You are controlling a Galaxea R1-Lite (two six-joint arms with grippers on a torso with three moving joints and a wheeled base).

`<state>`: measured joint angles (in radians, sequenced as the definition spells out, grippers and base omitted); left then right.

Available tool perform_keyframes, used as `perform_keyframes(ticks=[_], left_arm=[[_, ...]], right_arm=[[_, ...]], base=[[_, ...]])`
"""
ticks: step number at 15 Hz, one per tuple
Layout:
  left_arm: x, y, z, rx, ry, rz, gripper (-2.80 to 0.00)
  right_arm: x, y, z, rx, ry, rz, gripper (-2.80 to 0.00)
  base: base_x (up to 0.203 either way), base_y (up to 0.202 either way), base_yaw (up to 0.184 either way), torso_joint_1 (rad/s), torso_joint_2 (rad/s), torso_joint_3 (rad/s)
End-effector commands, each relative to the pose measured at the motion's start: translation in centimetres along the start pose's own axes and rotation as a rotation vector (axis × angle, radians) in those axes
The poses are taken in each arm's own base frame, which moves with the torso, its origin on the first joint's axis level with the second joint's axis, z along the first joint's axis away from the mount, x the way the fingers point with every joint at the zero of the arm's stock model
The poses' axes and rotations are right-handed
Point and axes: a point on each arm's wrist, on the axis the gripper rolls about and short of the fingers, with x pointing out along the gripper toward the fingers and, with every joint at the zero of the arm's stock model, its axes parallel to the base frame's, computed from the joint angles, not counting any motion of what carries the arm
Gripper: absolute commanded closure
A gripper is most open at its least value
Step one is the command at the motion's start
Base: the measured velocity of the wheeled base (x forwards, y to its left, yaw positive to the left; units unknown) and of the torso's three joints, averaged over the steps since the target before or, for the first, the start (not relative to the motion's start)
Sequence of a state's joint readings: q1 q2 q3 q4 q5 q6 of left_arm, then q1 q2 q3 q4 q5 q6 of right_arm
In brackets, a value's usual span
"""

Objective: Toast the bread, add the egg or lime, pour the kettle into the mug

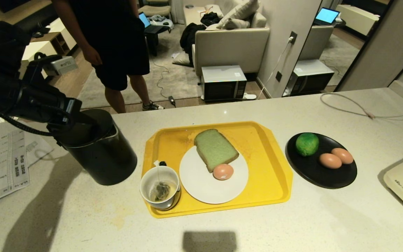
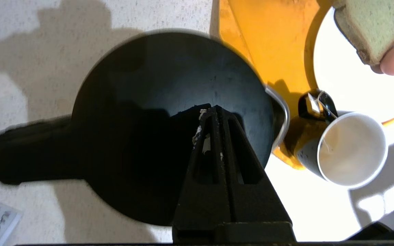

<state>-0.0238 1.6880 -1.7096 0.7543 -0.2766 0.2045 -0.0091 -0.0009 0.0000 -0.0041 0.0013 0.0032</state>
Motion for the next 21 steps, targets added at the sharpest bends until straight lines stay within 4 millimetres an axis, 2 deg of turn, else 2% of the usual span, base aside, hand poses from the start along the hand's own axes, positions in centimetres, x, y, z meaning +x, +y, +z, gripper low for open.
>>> perform_keyframes(ticks=[1,6,8,11,13,16,19,21], left_arm=[[-2.3,-0.6,0.1,0.020,-0.047,0.036,0.00],[-6.8,-1.8,0.0,0.060,-0.148,0.110,0.00],[-9.8,-2.8,-0.4,0.086,-0.223,0.126,0.00],[-15.7,-4.8,-1.8,0.212,-0.381,0.177,0.00],[-18.7,-6.0,-3.8,0.357,-0.455,0.226,0.00],[-21.3,-7.4,-6.6,0.485,-0.585,0.302,0.00],[-23.9,-8.8,-10.2,0.512,-0.725,0.391,0.00],[-24.7,-9.5,-12.9,0.498,-0.753,0.450,0.00]], right_arm=[[0.0,0.0,0.0,0.000,0.002,0.000,0.00],[0.0,0.0,0.0,0.000,0.002,0.000,0.00],[0.0,0.0,0.0,0.000,0.002,-0.001,0.00],[0.0,0.0,0.0,0.000,0.002,0.000,0.00],[0.0,0.0,0.0,0.000,0.002,0.000,0.00],[0.0,0.0,0.0,0.000,0.002,-0.001,0.00],[0.0,0.0,0.0,0.000,0.002,0.000,0.00],[0.0,0.0,0.0,0.000,0.002,0.000,0.00]], base=[[0.000,0.000,0.000,0.000,0.00,0.000],[0.000,0.000,0.000,0.000,0.00,0.000],[0.000,0.000,0.000,0.000,0.00,0.000],[0.000,0.000,0.000,0.000,0.00,0.000],[0.000,0.000,0.000,0.000,0.00,0.000],[0.000,0.000,0.000,0.000,0.00,0.000],[0.000,0.000,0.000,0.000,0.00,0.000],[0.000,0.000,0.000,0.000,0.00,0.000]])
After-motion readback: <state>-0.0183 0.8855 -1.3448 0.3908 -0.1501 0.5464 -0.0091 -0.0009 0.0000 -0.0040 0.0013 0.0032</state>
